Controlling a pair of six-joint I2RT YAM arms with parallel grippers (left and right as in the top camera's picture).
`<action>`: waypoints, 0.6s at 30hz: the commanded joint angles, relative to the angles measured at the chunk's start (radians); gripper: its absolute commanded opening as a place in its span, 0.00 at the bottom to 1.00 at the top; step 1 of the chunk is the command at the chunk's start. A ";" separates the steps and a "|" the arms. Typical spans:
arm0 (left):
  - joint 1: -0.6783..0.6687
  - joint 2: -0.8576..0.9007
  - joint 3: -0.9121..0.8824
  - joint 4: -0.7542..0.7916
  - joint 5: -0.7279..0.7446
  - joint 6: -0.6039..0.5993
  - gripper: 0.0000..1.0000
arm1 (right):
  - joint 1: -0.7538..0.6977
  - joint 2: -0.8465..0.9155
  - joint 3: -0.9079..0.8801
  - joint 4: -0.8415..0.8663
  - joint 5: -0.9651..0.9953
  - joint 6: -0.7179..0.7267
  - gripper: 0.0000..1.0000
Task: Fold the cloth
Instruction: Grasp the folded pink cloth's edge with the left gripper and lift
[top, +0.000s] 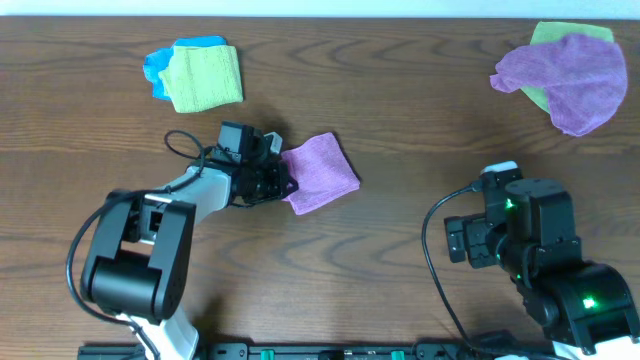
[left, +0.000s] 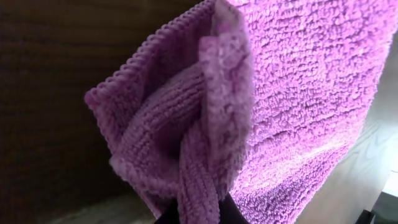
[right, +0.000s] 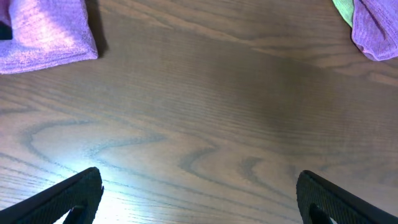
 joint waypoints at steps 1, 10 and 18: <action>-0.006 0.035 0.008 0.006 -0.012 0.022 0.06 | -0.008 -0.005 0.000 0.002 0.007 -0.011 0.99; -0.006 0.061 0.008 0.024 -0.061 0.021 0.06 | -0.008 -0.005 0.000 0.006 0.007 -0.011 0.99; 0.000 0.140 0.008 0.087 0.063 0.018 0.06 | -0.008 -0.006 0.000 0.005 0.006 -0.010 0.99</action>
